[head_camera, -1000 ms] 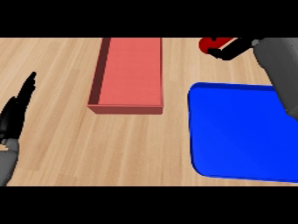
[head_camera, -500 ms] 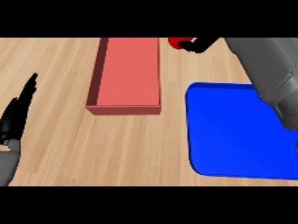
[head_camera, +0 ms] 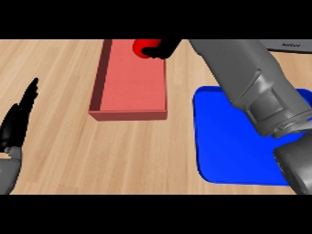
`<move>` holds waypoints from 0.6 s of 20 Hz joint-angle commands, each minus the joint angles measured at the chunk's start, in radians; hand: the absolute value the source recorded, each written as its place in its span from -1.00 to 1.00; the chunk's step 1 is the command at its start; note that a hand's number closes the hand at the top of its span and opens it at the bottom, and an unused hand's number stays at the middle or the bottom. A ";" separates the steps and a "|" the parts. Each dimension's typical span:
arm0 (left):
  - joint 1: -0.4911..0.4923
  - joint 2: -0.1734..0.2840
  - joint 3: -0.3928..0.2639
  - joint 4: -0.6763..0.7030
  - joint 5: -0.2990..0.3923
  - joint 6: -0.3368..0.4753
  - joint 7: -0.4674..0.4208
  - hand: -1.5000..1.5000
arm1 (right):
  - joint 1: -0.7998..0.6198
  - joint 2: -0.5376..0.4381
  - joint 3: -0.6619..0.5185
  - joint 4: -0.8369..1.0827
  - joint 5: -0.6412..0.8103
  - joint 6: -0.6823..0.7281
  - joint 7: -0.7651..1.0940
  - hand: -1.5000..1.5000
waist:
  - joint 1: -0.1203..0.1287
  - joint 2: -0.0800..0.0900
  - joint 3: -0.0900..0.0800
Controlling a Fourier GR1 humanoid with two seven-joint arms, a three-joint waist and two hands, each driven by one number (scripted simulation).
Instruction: Pick the can from the tray and place it in the cardboard box
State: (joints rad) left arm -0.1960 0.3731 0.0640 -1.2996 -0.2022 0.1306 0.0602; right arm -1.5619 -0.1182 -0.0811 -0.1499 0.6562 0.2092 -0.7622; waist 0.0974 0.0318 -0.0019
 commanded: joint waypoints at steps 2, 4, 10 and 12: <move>0.022 -0.005 -0.006 -0.008 -0.008 0.000 -0.014 0.00 | -0.038 0.079 -0.022 0.039 -0.017 0.006 0.079 1.00 | 0.005 0.003 0.000; -0.013 -0.001 -0.001 0.007 -0.007 -0.003 -0.009 0.00 | -0.062 0.115 -0.016 0.044 -0.019 -0.006 0.106 1.00 | 0.010 0.004 -0.001; -0.058 0.001 -0.009 0.014 -0.012 -0.017 0.000 0.00 | -0.055 0.117 0.005 0.077 -0.004 -0.053 0.148 1.00 | 0.042 0.020 -0.002; -0.048 -0.019 -0.030 -0.030 -0.017 -0.012 0.035 0.00 | -0.035 0.118 0.035 0.089 0.014 -0.116 0.165 1.00 | 0.070 0.012 -0.002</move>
State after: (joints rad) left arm -0.2223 0.3675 0.0484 -1.3056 -0.2109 0.1136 0.0595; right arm -1.6019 -0.0078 -0.0738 -0.0786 0.6526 0.1434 -0.6288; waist 0.1443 0.0440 -0.0039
